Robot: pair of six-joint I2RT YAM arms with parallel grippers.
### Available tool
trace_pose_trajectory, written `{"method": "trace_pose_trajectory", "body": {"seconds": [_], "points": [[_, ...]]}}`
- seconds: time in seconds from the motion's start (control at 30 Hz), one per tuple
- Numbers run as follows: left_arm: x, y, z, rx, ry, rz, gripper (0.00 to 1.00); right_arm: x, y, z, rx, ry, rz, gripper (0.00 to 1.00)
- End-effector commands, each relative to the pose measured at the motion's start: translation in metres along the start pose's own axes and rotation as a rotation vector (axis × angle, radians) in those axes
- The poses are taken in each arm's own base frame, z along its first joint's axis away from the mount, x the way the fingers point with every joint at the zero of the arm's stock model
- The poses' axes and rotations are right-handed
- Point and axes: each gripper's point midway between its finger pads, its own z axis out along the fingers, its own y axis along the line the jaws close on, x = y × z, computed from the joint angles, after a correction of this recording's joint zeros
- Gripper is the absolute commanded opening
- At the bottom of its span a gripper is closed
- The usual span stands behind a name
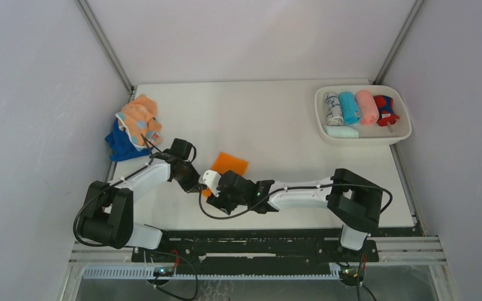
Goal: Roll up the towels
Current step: Roll the towel at the center of the board.
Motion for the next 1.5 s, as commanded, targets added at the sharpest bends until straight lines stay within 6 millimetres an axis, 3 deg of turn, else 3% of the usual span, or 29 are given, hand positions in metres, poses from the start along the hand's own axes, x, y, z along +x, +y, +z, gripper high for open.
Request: {"method": "trace_pose_trajectory", "body": {"seconds": [0.0, 0.4, 0.5, 0.57, 0.67, 0.7, 0.9, 1.07, 1.2, 1.47], "points": [[-0.007, -0.006, -0.009, -0.002, -0.002, 0.032, 0.00, -0.020, -0.015, 0.008, 0.180, -0.040, -0.177, 0.55], [-0.008, -0.007, -0.007, -0.009, 0.009, 0.029, 0.00, 0.001, 0.004, 0.035, 0.272, 0.029, -0.407, 0.51], [-0.011, -0.009, -0.009, -0.004, 0.001, 0.030, 0.00, 0.001, 0.009, 0.037, 0.235, 0.029, -0.386, 0.40], [-0.011, -0.010, -0.010, 0.000, -0.002, 0.029, 0.01, -0.001, 0.011, 0.033, 0.193, 0.022, -0.338, 0.23], [-0.014, -0.010, -0.012, 0.011, -0.021, 0.018, 0.04, -0.001, 0.006, 0.029, 0.120, 0.021, -0.228, 0.02], [-0.015, -0.010, -0.013, 0.017, -0.033, 0.016, 0.06, -0.002, 0.006, 0.028, 0.082, 0.019, -0.187, 0.00], [-0.025, -0.019, -0.031, 0.105, -0.128, -0.004, 0.26, -0.008, 0.009, 0.014, -0.236, -0.048, 0.163, 0.00], [-0.030, -0.024, -0.052, 0.203, -0.228, -0.015, 0.51, -0.015, -0.005, 0.001, -0.467, -0.126, 0.444, 0.00], [-0.028, -0.025, -0.062, 0.274, -0.268, -0.016, 0.65, -0.012, -0.018, -0.001, -0.604, -0.152, 0.637, 0.00], [-0.009, -0.035, -0.051, 0.434, -0.216, -0.034, 0.78, 0.005, -0.047, 0.010, -0.711, -0.141, 0.950, 0.00]]}}
